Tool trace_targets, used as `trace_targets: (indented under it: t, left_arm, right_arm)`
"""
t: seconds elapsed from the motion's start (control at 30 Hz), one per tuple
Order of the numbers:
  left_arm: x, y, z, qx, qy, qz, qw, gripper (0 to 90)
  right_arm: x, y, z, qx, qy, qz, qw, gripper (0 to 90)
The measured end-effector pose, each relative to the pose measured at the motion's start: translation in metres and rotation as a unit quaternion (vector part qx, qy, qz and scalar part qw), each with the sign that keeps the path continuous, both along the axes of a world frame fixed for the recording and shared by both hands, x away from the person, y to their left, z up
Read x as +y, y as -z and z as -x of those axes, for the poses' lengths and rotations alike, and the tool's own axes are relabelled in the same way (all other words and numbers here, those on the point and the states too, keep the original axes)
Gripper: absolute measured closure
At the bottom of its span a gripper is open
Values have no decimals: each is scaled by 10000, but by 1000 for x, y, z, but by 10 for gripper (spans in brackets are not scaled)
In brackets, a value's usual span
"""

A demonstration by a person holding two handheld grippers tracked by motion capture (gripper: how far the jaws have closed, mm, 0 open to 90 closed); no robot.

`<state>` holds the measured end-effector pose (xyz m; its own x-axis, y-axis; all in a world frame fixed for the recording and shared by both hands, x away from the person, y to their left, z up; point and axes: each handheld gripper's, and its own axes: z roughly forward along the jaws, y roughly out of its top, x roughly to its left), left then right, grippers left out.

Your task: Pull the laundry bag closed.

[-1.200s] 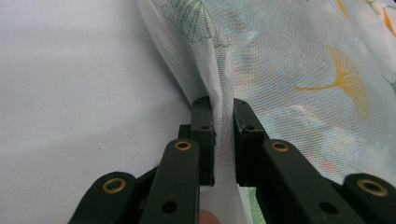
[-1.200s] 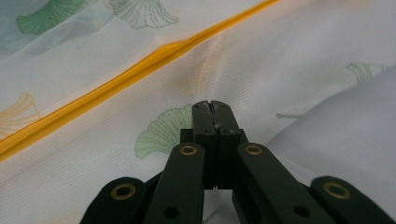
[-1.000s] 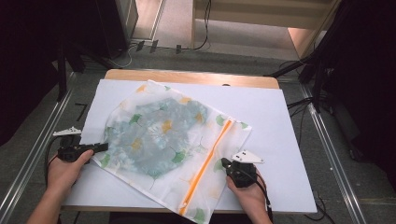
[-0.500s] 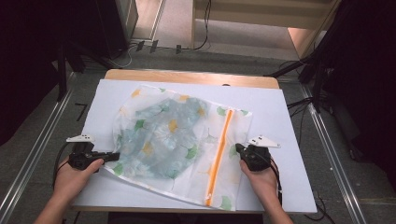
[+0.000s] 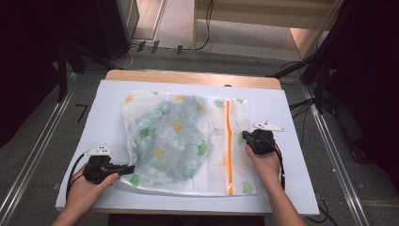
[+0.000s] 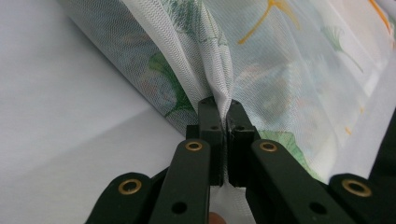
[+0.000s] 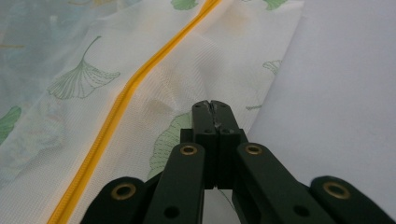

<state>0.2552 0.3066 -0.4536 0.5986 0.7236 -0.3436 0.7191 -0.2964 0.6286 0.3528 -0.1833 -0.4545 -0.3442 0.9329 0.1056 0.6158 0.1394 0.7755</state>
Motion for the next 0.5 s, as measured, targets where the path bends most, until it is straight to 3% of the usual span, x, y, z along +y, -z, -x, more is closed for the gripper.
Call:
trace_targets:
  t: [0.07,0.17,0.5]
  left_arm:
    - [-1,0,4,-4,6,-92,10000,890]
    - [3,0,5,35,-68,-68,9999,890]
    - [7,1,4,86,-93,-96,9999,889]
  right_arm:
    - [-1,-1,-4,31,24,-34,10000,900]
    - [1,-2,-5,9,21,-24,10000,900]
    - [-3,0,4,17,-58,41,10000,900]
